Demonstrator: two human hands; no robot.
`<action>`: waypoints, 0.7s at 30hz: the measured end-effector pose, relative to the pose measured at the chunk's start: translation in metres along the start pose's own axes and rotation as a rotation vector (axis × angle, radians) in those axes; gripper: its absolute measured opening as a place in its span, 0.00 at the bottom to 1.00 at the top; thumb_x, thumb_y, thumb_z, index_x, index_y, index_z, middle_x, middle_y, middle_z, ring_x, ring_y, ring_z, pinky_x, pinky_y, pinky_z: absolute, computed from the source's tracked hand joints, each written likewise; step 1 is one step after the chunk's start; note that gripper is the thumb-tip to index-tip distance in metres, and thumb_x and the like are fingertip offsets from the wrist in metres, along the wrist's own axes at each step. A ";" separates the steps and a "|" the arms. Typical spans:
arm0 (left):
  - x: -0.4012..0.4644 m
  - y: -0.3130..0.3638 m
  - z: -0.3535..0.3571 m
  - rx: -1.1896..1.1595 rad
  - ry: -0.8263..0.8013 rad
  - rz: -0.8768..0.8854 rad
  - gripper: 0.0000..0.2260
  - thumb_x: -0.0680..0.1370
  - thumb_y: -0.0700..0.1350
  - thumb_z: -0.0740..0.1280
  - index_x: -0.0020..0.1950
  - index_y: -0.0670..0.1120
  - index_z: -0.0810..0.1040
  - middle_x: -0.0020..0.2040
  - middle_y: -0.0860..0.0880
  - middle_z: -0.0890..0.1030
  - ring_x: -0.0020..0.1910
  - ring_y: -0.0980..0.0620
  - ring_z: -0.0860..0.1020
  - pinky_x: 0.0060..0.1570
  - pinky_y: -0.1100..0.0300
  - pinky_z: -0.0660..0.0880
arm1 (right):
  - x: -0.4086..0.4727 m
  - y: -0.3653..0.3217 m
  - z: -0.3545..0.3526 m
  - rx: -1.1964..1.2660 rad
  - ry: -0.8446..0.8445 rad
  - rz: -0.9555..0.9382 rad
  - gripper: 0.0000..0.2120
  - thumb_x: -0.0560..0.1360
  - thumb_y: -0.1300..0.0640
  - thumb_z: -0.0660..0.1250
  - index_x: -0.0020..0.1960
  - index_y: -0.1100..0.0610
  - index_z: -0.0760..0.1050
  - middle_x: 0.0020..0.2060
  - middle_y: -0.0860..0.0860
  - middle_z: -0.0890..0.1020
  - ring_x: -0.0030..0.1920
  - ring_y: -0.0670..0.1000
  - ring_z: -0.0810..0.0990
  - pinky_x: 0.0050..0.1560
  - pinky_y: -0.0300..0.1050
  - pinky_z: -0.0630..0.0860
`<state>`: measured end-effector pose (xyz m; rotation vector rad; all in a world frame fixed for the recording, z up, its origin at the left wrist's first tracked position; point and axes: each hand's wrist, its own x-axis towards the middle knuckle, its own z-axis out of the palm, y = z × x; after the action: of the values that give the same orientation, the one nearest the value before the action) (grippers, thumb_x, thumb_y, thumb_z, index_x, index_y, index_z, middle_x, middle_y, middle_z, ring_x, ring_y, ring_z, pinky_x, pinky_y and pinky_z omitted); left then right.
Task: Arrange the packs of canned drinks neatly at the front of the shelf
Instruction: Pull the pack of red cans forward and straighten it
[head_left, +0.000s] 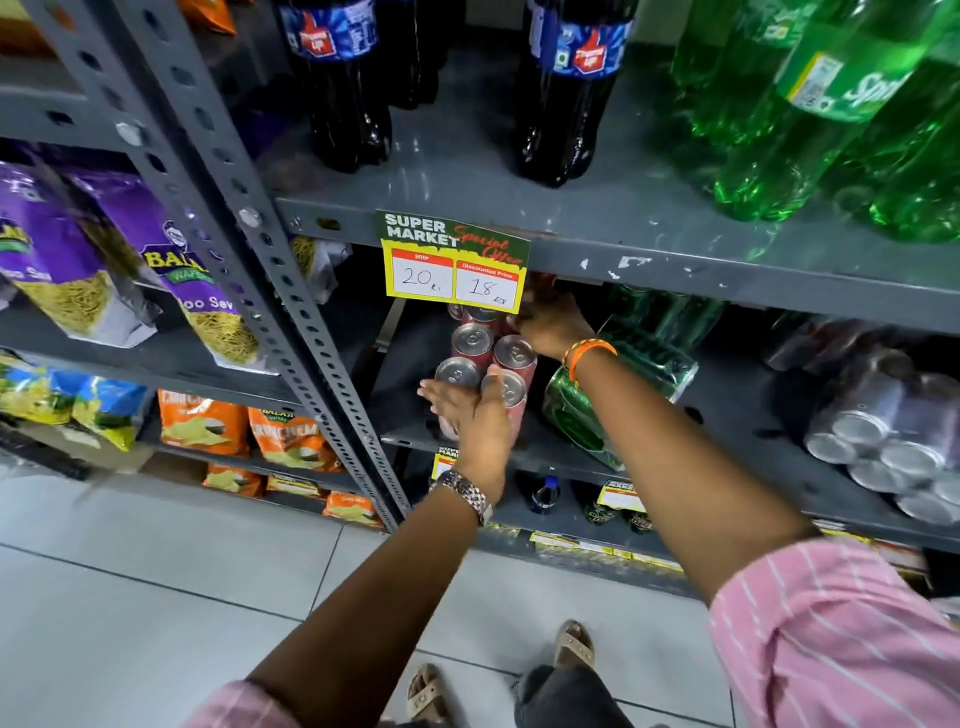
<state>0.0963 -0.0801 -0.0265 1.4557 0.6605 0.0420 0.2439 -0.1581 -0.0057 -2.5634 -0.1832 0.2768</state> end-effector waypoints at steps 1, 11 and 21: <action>0.007 0.003 -0.004 0.021 0.015 0.003 0.40 0.82 0.55 0.59 0.80 0.46 0.33 0.81 0.49 0.32 0.82 0.49 0.36 0.80 0.50 0.39 | -0.004 0.006 -0.001 0.023 0.020 0.035 0.19 0.73 0.49 0.64 0.61 0.56 0.78 0.60 0.54 0.83 0.59 0.56 0.81 0.56 0.40 0.74; 0.100 0.028 -0.066 0.352 -0.071 0.237 0.27 0.81 0.54 0.61 0.80 0.59 0.58 0.78 0.50 0.67 0.73 0.45 0.71 0.73 0.48 0.68 | -0.064 0.005 0.020 0.185 0.227 0.220 0.17 0.64 0.48 0.71 0.45 0.60 0.82 0.45 0.60 0.86 0.47 0.59 0.85 0.52 0.50 0.83; 0.118 0.034 -0.065 0.273 -0.041 0.192 0.25 0.81 0.43 0.64 0.77 0.55 0.65 0.71 0.46 0.76 0.67 0.44 0.76 0.69 0.48 0.73 | -0.078 0.000 0.027 0.235 0.273 0.282 0.14 0.68 0.47 0.76 0.40 0.59 0.83 0.40 0.57 0.86 0.43 0.55 0.85 0.51 0.48 0.83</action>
<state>0.1776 0.0319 -0.0388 1.7763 0.5043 0.0730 0.1614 -0.1588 -0.0159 -2.3567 0.2973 0.0449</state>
